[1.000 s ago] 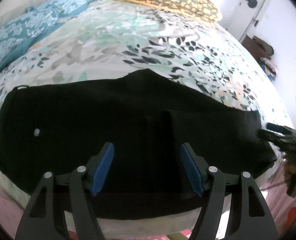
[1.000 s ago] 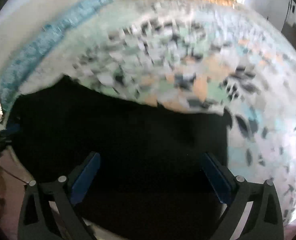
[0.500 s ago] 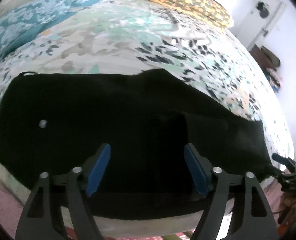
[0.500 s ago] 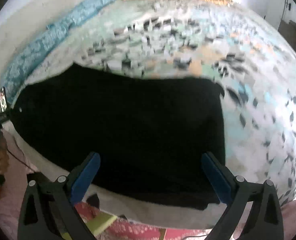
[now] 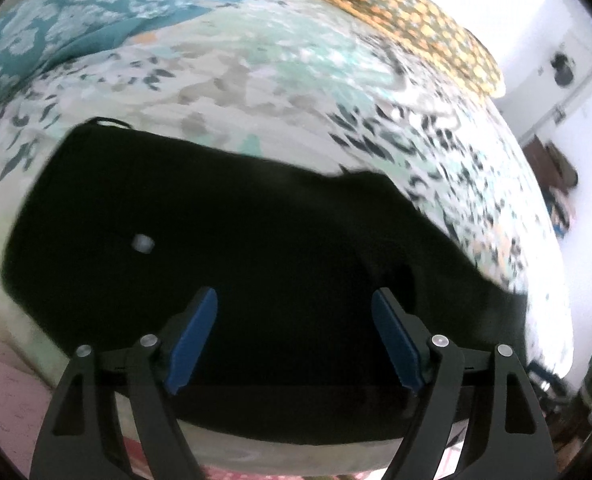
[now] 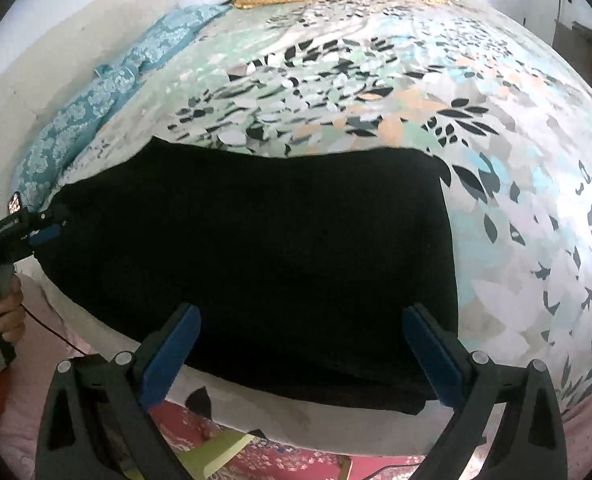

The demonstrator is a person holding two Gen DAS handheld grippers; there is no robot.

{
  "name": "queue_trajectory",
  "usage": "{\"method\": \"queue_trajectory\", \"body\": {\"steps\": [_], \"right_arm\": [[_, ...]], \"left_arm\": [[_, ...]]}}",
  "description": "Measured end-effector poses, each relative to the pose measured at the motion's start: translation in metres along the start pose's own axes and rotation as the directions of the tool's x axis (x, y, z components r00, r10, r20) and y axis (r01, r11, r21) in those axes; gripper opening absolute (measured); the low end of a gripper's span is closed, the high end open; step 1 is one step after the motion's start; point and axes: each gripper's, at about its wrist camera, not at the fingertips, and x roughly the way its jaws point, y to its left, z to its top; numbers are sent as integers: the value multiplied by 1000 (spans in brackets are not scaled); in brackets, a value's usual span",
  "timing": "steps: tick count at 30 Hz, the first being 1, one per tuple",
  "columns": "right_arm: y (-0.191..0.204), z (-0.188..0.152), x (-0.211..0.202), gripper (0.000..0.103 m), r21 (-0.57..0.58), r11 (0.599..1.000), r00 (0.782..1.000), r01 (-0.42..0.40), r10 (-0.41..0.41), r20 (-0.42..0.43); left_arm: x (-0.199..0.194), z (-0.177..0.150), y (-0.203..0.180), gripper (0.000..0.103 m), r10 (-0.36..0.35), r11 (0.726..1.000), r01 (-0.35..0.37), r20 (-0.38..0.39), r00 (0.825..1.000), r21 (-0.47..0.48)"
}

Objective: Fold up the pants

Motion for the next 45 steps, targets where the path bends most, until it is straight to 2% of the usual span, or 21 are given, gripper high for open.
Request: {"method": "queue_trajectory", "body": {"steps": [3, 6, 7, 8, 11, 13, 16, 17, 19, 20, 23, 26, 29, 30, 31, 32, 34, 35, 39, 43, 45], "right_arm": [[3, 1, -2, 101, -18, 1000, 1000, -9, 10, 6], [2, 1, -2, 101, -13, 1000, 1000, -18, 18, 8], [1, 1, -2, 101, -8, 1000, 1000, -21, 21, 8], [0, 1, -2, 101, 0, 1000, 1000, -25, 25, 8], [-3, 2, 2, 101, 26, 999, 999, -35, 35, 3], [-3, 3, 4, 101, 39, 999, 999, -35, 35, -3], [1, 2, 4, 101, 31, 999, 999, -34, 35, -9], [3, 2, 4, 101, 21, 999, 999, -32, 32, -12], [9, 1, 5, 101, -2, 1000, 999, -29, 29, -19], [11, 1, 5, 101, -15, 999, 999, -29, 29, -20], [17, -1, 2, 100, -40, 999, 999, -29, 29, -15], [17, -2, 2, 101, -44, 999, 999, -32, 31, -10], [10, -2, 3, 101, -13, 999, 999, -33, 33, -10], [8, -2, 3, 101, -4, 999, 999, -34, 34, -6], [6, -1, 2, 101, 5, 999, 999, -37, 37, -2], [4, -1, 2, 100, 11, 999, 999, -40, 40, 2], [2, 0, 3, 101, 19, 999, 999, -45, 45, 3], [2, 0, 3, 101, 22, 999, 999, -48, 48, 2], [0, 0, 4, 101, 28, 998, 998, -58, 58, 6], [-4, 0, 2, 101, 43, 997, 997, -69, 68, 20], [-9, 1, 1, 100, 63, 995, 997, -74, 72, 30]], "left_arm": [[-20, 23, 34, 82, 8, 997, -4, 47, 999, -79], [-41, 54, 93, 83, 82, 979, -63, 91, 992, -192], [-45, 61, 110, 87, 103, 973, -80, 96, 990, -219], [-46, 69, 130, 89, 129, 964, -104, 87, 988, -245], [-32, 81, 171, 89, 179, 949, -181, -32, 983, -257], [-23, 81, 174, 89, 148, 966, -159, -64, 987, -205], [0, 80, 157, 90, 43, 994, -54, -120, 992, -92], [10, 82, 152, 90, 41, 997, -50, -145, 989, -61], [35, 84, 145, 92, 87, 996, -92, -195, 977, -19], [46, 84, 145, 94, 82, 996, -90, -219, 972, -27], [60, 76, 145, 95, -43, 992, 13, -244, 969, -126], [62, 74, 131, 91, -84, 993, 58, -269, 960, -103], [60, 71, 120, 80, -29, 999, 19, -275, 961, -38], [58, 71, 120, 73, -24, 999, 14, -268, 963, -37], [55, 70, 119, 60, -9, 999, 1, -259, 966, -32], [50, 69, 120, 53, 24, 999, -32, -246, 969, -27], [40, 68, 122, 35, 35, 997, -50, -227, 973, -61], [36, 67, 121, 31, 42, 996, -58, -215, 976, -67], [19, 65, 102, 24, 78, 994, -90, -161, 984, -69], [-2, 65, 100, 23, 4, 990, -20, -113, 994, -141], [-18, 65, 96, 22, -63, 981, 44, -97, 993, -189]]}}
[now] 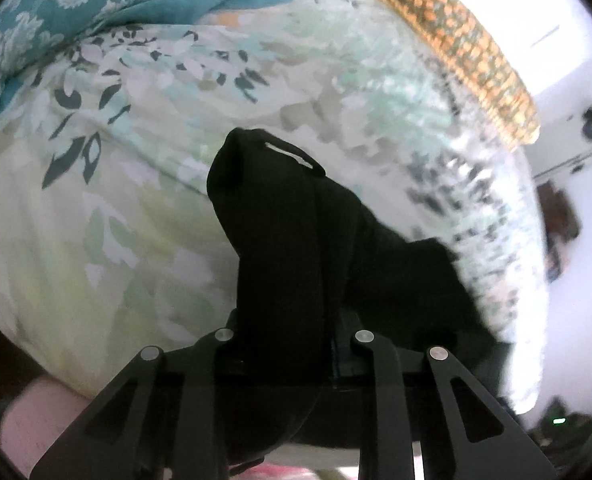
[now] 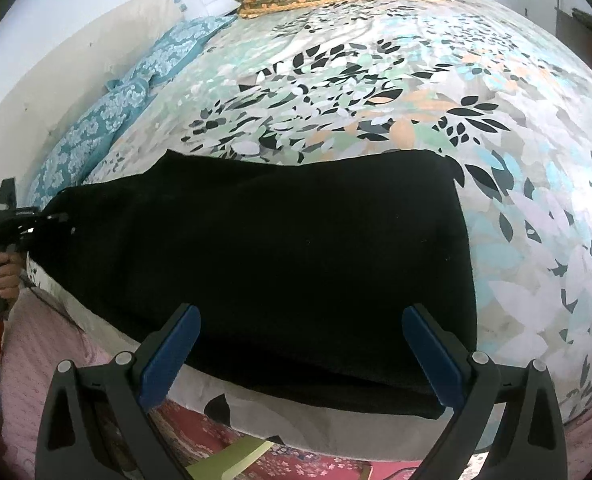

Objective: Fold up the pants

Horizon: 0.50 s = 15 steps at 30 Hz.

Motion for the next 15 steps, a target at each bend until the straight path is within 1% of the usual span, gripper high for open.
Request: {"method": "queue_trajectory", "body": {"steps": [3, 6, 8, 11, 13, 15], "right_arm": [[-6, 3, -3, 101, 25, 1000, 1000, -12, 12, 25], [-10, 5, -3, 101, 40, 999, 999, -31, 30, 38], [-12, 7, 0, 101, 50, 998, 998, -43, 41, 37], [-16, 8, -1, 101, 63, 997, 998, -54, 51, 48], [-19, 8, -7, 101, 67, 996, 996, -57, 52, 69], [-23, 8, -13, 101, 74, 996, 995, -54, 48, 86]], "left_arm": [[-22, -7, -24, 22, -63, 998, 63, -3, 998, -5], [-43, -24, -73, 22, -106, 992, 107, -13, 994, 66], [-43, -35, -116, 22, -118, 985, 120, -25, 993, 123], [-23, -50, -170, 22, -108, 973, 116, -50, 993, 201], [2, -63, -205, 22, -81, 962, 99, -81, 993, 255], [31, -77, -232, 22, -68, 948, 103, -123, 990, 301]]}}
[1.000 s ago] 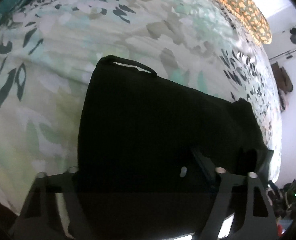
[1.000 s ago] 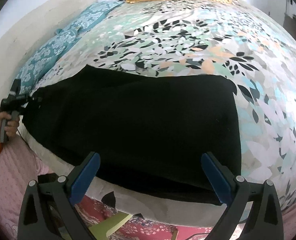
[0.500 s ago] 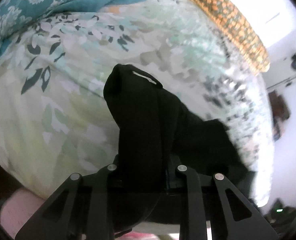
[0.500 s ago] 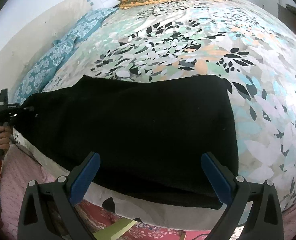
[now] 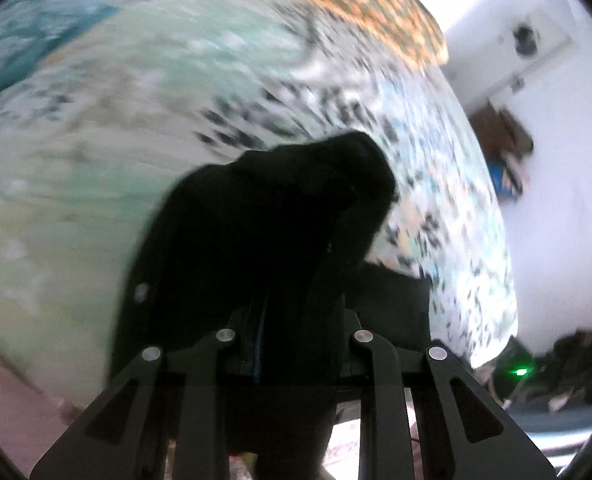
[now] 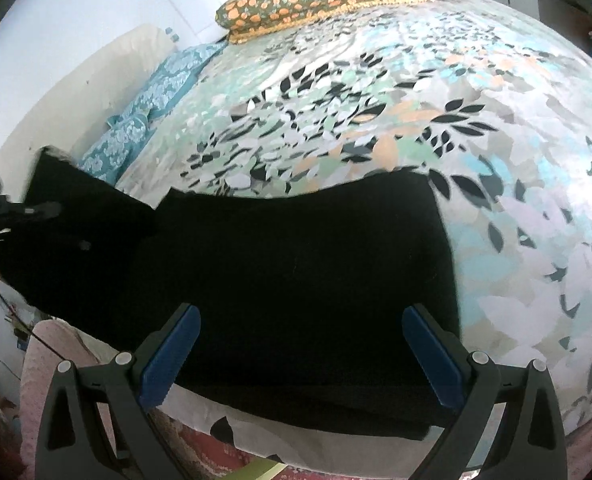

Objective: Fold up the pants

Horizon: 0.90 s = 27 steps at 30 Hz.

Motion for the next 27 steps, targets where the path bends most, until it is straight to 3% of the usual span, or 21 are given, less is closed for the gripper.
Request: {"method": "queue_trajectory", "body": {"steps": [4, 7, 8, 10, 12, 14, 17, 18, 19, 21, 23, 25, 27], "right_arm": [[-17, -1, -11, 101, 53, 998, 1000, 15, -17, 26], [-31, 0, -21, 101, 107, 994, 998, 20, -27, 60], [-36, 0, -26, 101, 125, 992, 996, 21, -31, 78], [-43, 1, -29, 101, 153, 988, 995, 24, -38, 95], [-50, 2, -29, 101, 191, 981, 994, 20, -40, 101], [-53, 3, -26, 101, 211, 977, 995, 14, -36, 98], [-49, 5, -20, 101, 200, 980, 996, 0, -17, 82], [-44, 5, -17, 101, 184, 983, 997, -3, -11, 75], [-37, 5, -14, 101, 159, 987, 998, -8, -3, 69], [-24, 5, -10, 101, 110, 994, 998, -8, 2, 55], [-12, 3, -8, 101, 58, 998, 999, -3, 1, 46], [-3, 1, -6, 101, 18, 1000, 999, 2, -3, 38], [7, -1, -5, 101, -26, 1000, 1000, 13, -12, 29]], "left_arm": [[73, -10, -44, 39, -16, 995, 28, -128, 992, 92], [86, -21, -70, 44, -79, 990, 100, -194, 978, 101], [77, -24, -80, 48, -107, 982, 132, -178, 978, 133], [48, -24, -95, 75, -116, 967, 135, -95, 989, 216], [10, -23, -93, 88, -83, 956, 70, 37, 996, 284], [-16, -20, -82, 93, -20, 952, -25, 142, 990, 307], [-41, -20, -54, 94, 147, 920, -233, 272, 951, 316], [-43, -24, -46, 94, 218, 891, -321, 317, 923, 322], [-42, -28, -33, 94, 306, 847, -424, 358, 882, 321], [-33, -36, -12, 94, 441, 773, -557, 374, 816, 304], [-25, -35, 11, 94, 479, 765, -579, 350, 805, 284], [-21, -39, 25, 94, 483, 783, -567, 324, 813, 256], [-17, -41, 31, 94, 495, 783, -573, 315, 810, 241]]}}
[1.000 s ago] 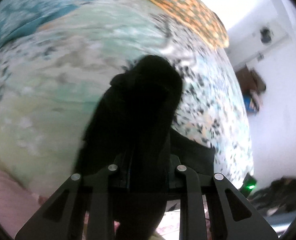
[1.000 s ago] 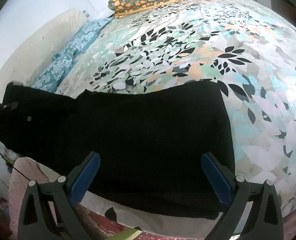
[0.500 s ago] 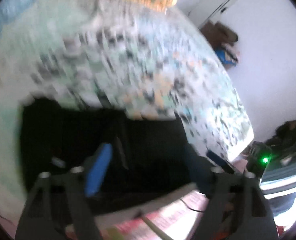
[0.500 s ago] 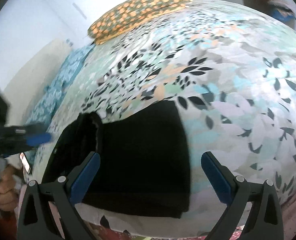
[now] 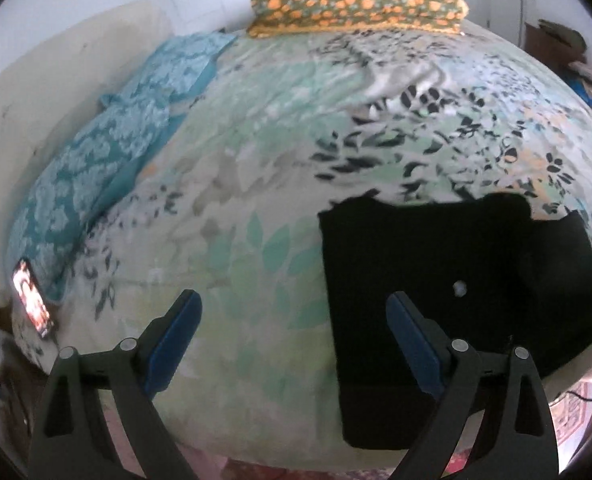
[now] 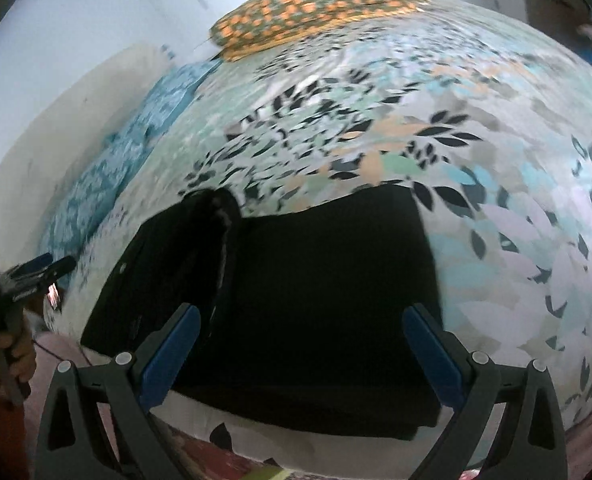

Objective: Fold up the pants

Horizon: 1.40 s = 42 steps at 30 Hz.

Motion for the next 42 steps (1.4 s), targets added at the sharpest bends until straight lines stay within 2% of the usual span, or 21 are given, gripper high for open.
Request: {"method": "queue_trajectory", "body": {"steps": [3, 19, 21, 23, 24, 26, 28, 31, 34, 36, 38, 40, 42], "right_arm": [[10, -3, 2, 101, -46, 999, 1000, 18, -18, -11], [37, -12, 19, 100, -184, 982, 996, 28, -42, -73], [39, -10, 17, 101, -184, 983, 997, 0, -14, -75], [46, -6, 11, 101, -183, 978, 994, -98, 86, -74], [52, -3, 9, 101, -196, 967, 985, -163, 150, -80], [75, 1, 12, 100, -277, 919, 959, -279, 251, -134], [97, 3, 24, 98, -341, 872, 933, -350, 292, -210], [119, 8, 55, 86, -369, 829, 897, -421, 318, -308], [121, 15, 89, 85, -353, 828, 876, -436, 302, -375], [115, 20, 103, 83, -351, 851, 887, -390, 246, -390], [103, 23, 102, 82, -318, 863, 886, -393, 263, -382], [100, 21, 99, 82, -303, 851, 865, -429, 290, -409], [101, 15, 103, 82, -323, 841, 851, -434, 265, -452]], "left_arm": [[3, -8, -2, 94, 25, 1000, -25, -2, 1000, -5], [11, -14, 1, 94, 21, 999, -22, -22, 1000, -33], [15, -16, 3, 94, 27, 999, -28, -30, 999, -38], [21, -20, 9, 94, 20, 998, -23, -43, 999, -64], [26, -23, 13, 94, 13, 996, -17, -54, 998, -85], [38, -32, 23, 94, -12, 990, 0, -83, 997, -143], [49, -41, 32, 94, -30, 982, 9, -105, 994, -191], [64, -50, 44, 94, -30, 970, -8, -154, 988, -242], [66, -52, 51, 94, -30, 961, -13, -151, 988, -277], [65, -53, 51, 94, -28, 961, -13, -145, 989, -276], [65, -54, 49, 94, -23, 965, -15, -144, 989, -261], [66, -53, 46, 94, -23, 968, -14, -145, 989, -249], [69, -52, 42, 94, -33, 971, -5, -152, 988, -241]]}}
